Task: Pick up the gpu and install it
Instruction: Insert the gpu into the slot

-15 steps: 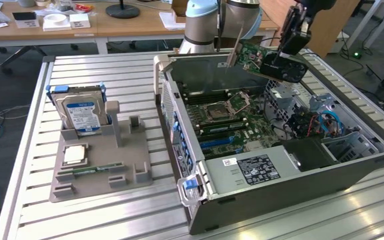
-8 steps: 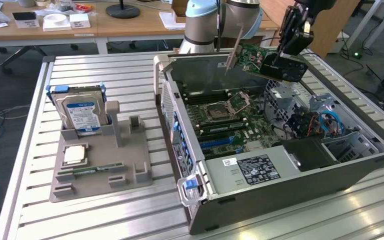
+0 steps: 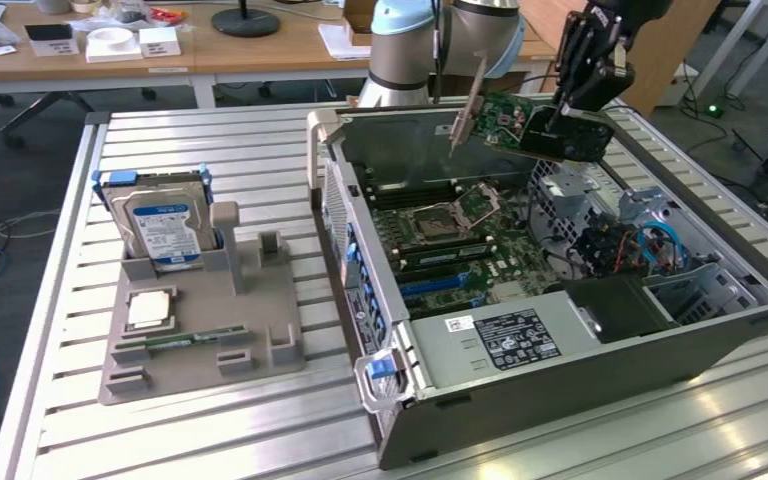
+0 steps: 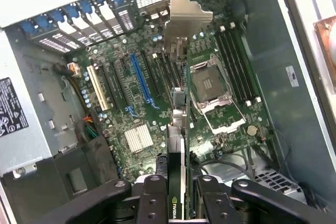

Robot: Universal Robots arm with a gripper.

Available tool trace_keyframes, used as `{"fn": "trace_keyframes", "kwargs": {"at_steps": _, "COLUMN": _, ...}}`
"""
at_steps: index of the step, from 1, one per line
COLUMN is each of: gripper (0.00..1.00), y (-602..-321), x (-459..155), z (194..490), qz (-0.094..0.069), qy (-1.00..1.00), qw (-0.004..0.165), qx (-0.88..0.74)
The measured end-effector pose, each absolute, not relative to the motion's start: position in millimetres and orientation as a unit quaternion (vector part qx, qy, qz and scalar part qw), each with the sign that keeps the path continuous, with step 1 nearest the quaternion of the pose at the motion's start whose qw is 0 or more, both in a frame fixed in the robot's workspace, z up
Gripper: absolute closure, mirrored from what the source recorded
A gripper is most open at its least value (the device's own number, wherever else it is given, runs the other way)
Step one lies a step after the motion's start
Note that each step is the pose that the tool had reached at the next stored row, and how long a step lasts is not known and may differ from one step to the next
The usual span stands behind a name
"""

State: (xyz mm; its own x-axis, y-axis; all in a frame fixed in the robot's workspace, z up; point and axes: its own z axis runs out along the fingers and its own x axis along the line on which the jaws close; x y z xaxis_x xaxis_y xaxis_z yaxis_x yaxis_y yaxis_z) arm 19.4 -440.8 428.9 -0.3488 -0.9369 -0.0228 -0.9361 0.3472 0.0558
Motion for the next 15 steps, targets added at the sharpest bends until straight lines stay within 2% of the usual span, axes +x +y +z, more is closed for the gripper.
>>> {"fn": "trace_keyframes", "kwargs": {"at_steps": 15, "gripper": 0.74, "y": -440.8, "x": 19.4, "z": 428.8, "qz": -0.029, "qy": -0.764, "qw": 0.009, "qx": 0.645}}
